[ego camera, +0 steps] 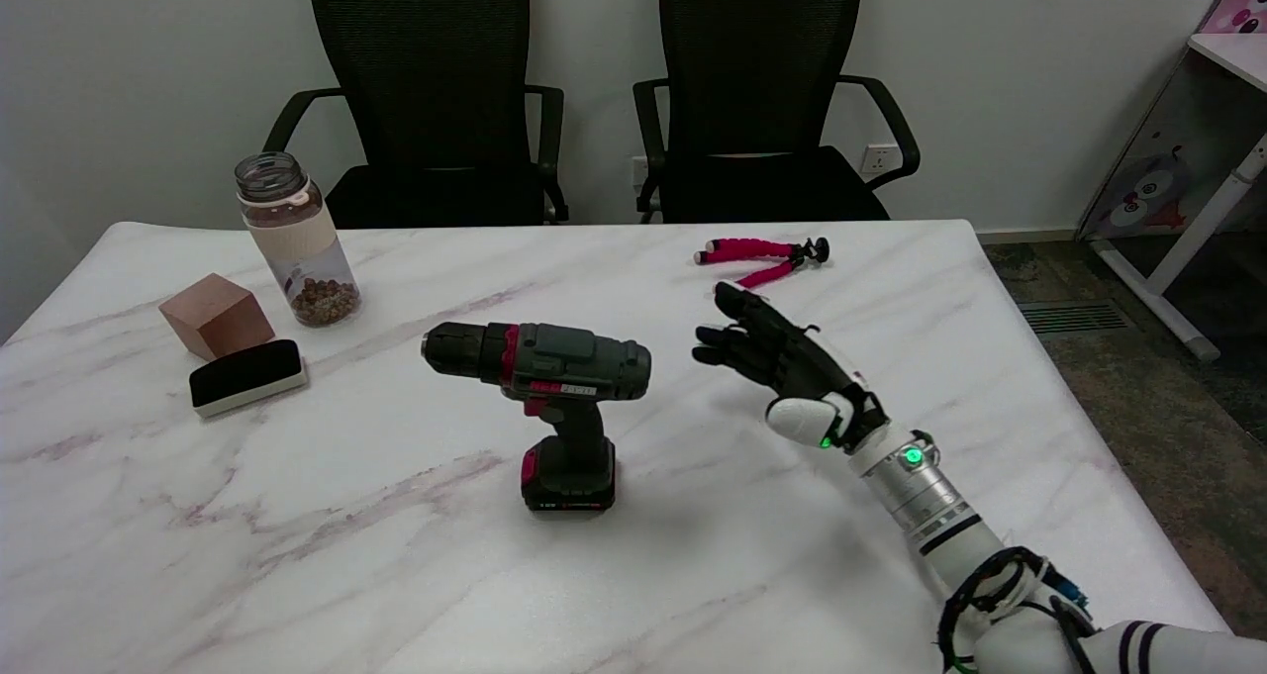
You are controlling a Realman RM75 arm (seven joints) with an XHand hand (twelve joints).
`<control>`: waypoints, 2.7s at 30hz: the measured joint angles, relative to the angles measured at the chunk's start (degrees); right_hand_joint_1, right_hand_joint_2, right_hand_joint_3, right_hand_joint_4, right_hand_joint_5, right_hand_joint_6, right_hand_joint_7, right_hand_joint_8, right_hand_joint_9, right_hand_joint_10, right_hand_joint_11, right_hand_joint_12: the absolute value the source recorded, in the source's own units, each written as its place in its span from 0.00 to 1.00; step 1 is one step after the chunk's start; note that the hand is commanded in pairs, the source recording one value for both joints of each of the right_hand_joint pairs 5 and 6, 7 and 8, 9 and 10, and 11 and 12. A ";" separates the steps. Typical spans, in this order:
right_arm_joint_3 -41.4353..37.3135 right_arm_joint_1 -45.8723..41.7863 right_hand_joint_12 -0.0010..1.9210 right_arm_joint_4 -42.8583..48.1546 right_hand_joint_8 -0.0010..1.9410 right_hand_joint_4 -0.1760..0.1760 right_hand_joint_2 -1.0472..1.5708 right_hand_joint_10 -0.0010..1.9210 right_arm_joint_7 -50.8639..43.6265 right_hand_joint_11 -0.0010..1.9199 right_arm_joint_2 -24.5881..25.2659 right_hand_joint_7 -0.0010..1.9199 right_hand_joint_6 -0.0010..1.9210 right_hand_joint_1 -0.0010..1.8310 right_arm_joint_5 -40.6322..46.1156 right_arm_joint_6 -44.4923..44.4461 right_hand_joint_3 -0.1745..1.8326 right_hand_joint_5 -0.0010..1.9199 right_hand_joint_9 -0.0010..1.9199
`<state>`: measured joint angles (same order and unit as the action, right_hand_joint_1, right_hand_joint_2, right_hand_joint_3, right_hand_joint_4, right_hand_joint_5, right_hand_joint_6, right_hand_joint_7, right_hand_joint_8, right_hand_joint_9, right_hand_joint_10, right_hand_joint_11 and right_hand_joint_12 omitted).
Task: Pick up the power screwdriver.
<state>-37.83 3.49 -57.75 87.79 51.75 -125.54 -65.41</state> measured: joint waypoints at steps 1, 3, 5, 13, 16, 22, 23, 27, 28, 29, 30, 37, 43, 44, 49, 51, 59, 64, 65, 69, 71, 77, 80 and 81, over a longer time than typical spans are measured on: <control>0.08 0.32 0.24 0.51 0.04 0.46 0.32 0.19 -0.63 0.24 0.79 0.04 0.04 0.47 -0.23 0.26 0.45 0.04 0.19; 0.19 0.96 0.24 1.69 0.03 0.46 0.33 0.19 -2.01 0.24 2.47 0.03 0.03 0.47 -0.64 0.73 0.44 0.03 0.19; 0.26 1.58 0.24 2.92 0.02 0.45 0.33 0.19 -3.21 0.24 3.96 0.02 0.02 0.46 -0.93 1.05 0.44 0.02 0.19; 0.34 4.32 0.23 7.56 0.01 0.42 0.37 0.19 -8.55 0.24 9.68 0.01 0.01 0.45 -1.78 2.29 0.39 0.01 0.19; 0.35 5.24 0.22 8.63 0.00 0.41 0.38 0.17 -10.44 0.22 11.28 0.00 0.00 0.45 -2.00 2.80 0.39 0.00 0.17; 0.42 6.63 0.18 9.98 0.00 0.39 0.38 0.13 -13.19 0.18 13.85 0.00 0.00 0.45 -2.26 3.69 0.39 0.00 0.13; 0.46 6.88 0.17 10.16 0.00 0.39 0.38 0.12 -13.60 0.17 14.33 0.00 0.00 0.45 -2.30 3.86 0.39 0.00 0.12; 0.54 7.38 0.13 10.29 0.00 0.39 0.39 0.09 -14.78 0.13 15.45 0.00 0.00 0.45 -2.41 4.24 0.38 0.00 0.09; 0.55 7.42 0.13 10.23 0.00 0.38 0.39 0.08 -15.05 0.13 15.66 0.00 0.00 0.45 -2.44 4.29 0.38 0.00 0.08; 0.55 7.43 0.12 10.11 0.00 0.38 0.39 0.08 -15.31 0.12 15.85 0.00 0.00 0.45 -2.46 4.32 0.37 0.00 0.08; 0.55 7.43 0.11 9.95 0.00 0.38 0.39 0.08 -15.56 0.11 16.04 0.00 0.00 0.45 -2.48 4.35 0.37 0.00 0.08; 0.45 6.92 0.03 8.15 0.00 0.34 0.41 0.05 -16.83 0.03 16.54 0.00 0.00 0.45 -2.54 4.46 0.35 0.00 0.05; 0.36 5.84 0.01 6.02 0.00 0.32 0.42 0.04 -17.89 0.01 16.30 0.00 0.00 0.46 -2.59 4.70 0.36 0.00 0.04; 0.35 5.69 0.00 5.76 0.00 0.32 0.42 0.04 -18.02 0.00 16.25 0.00 0.00 0.46 -2.60 4.75 0.36 0.00 0.04; 0.32 4.86 0.00 4.29 0.00 0.31 0.42 0.04 -18.81 0.00 15.97 0.00 0.00 0.46 -2.62 5.04 0.36 0.00 0.04; 0.33 4.61 0.00 3.72 0.00 0.31 0.43 0.04 -19.25 0.00 15.88 0.00 0.00 0.46 -2.63 5.28 0.36 0.00 0.04; 0.49 4.23 0.00 1.79 0.00 0.31 0.43 0.04 -20.65 0.00 15.68 0.00 0.00 0.46 -2.75 6.49 0.37 0.00 0.04; 0.67 4.21 0.00 0.86 0.00 0.31 0.43 0.04 -21.15 0.00 15.66 0.00 0.00 0.47 -2.90 7.28 0.37 0.00 0.04; 0.73 4.21 0.00 0.68 0.00 0.31 0.43 0.04 -21.23 0.00 15.66 0.00 0.00 0.47 -2.92 7.44 0.37 0.00 0.04; 1.00 4.31 0.01 -0.02 0.00 0.32 0.44 0.04 -21.47 0.01 15.66 0.00 0.00 0.47 -3.06 8.11 0.37 0.00 0.04; 1.13 4.40 0.01 -0.25 0.00 0.32 0.44 0.04 -21.56 0.01 15.68 0.00 0.00 0.47 -3.18 8.37 0.37 0.00 0.04; 1.70 4.81 0.04 -0.89 0.00 0.32 0.43 0.05 -21.79 0.04 15.93 0.00 0.00 0.47 -3.46 9.17 0.38 0.00 0.05; 2.01 5.11 0.05 -1.08 0.00 0.33 0.43 0.06 -21.86 0.05 16.09 0.00 0.00 0.47 -3.58 9.46 0.38 0.00 0.06; 2.16 5.25 0.06 -1.15 0.00 0.33 0.43 0.06 -21.88 0.06 16.15 0.00 0.00 0.47 -3.61 9.53 0.38 0.00 0.06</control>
<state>-35.67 8.75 -58.90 65.91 67.90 -129.15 -55.88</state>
